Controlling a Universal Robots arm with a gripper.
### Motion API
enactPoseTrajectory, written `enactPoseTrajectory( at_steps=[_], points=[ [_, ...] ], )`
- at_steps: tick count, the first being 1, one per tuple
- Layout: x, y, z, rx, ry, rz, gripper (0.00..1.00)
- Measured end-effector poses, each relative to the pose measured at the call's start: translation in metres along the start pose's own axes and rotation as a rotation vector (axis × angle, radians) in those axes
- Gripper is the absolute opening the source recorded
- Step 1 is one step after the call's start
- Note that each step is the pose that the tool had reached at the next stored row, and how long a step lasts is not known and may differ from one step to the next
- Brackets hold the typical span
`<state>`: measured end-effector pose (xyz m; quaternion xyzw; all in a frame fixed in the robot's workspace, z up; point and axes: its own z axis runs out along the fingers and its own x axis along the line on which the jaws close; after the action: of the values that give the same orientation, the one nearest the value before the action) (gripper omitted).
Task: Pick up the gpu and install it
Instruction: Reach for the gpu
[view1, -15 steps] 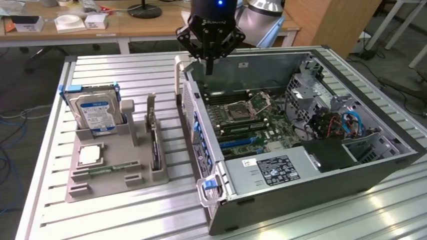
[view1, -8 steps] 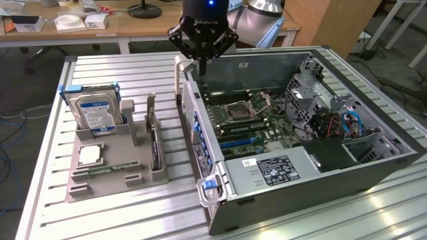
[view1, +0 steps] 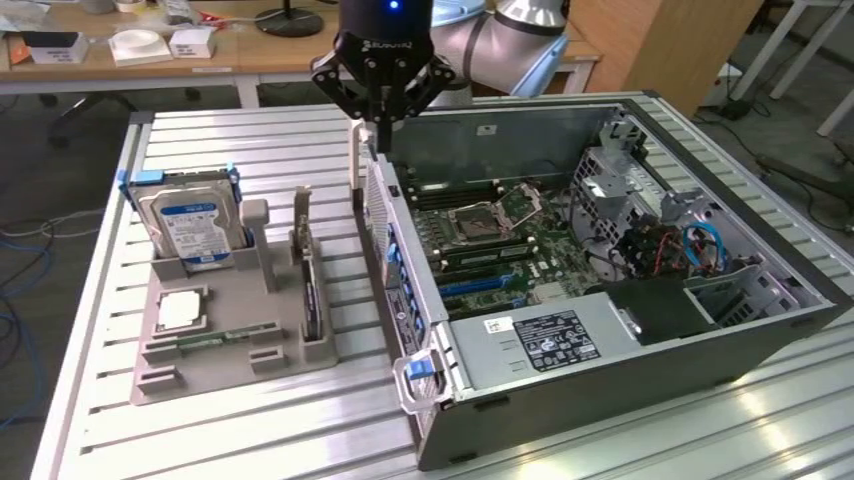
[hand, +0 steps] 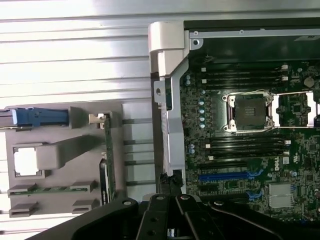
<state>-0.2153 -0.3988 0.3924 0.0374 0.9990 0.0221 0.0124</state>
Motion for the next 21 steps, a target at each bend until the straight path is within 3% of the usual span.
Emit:
enactPoseTrajectory(
  at_steps=[21],
  points=[
    [0.044,-0.0033,-0.0003,0.0001,0.0014,0.000,0.10]
  ],
)
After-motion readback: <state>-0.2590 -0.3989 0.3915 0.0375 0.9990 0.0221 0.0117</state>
